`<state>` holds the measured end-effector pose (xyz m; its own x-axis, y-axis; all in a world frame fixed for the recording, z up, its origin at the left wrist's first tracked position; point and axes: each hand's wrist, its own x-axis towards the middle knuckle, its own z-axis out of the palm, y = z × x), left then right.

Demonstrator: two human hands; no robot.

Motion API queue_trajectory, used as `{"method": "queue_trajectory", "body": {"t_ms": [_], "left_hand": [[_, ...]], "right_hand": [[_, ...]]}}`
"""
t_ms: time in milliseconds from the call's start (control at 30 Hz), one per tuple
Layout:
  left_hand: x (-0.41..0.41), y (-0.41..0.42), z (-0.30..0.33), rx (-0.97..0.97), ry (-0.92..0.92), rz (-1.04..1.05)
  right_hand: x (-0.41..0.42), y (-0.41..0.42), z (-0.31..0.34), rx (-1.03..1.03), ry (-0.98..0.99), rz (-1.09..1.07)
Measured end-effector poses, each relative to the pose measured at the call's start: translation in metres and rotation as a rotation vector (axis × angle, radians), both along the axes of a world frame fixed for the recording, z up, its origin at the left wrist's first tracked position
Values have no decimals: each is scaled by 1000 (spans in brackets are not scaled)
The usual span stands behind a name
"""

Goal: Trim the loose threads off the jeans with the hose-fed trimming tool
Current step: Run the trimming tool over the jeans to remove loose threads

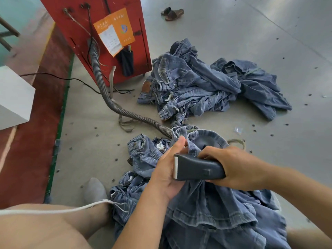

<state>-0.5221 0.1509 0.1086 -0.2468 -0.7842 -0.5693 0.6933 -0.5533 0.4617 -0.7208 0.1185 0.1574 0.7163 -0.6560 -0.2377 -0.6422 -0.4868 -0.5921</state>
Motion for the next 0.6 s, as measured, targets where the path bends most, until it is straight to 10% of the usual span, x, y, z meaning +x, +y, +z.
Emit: {"method": "queue_trajectory", "body": {"t_ms": [600], "left_hand": [[-23, 1, -21, -169, -271, -39]], "right_hand": [[-18, -29, 19, -13, 228, -376]]}}
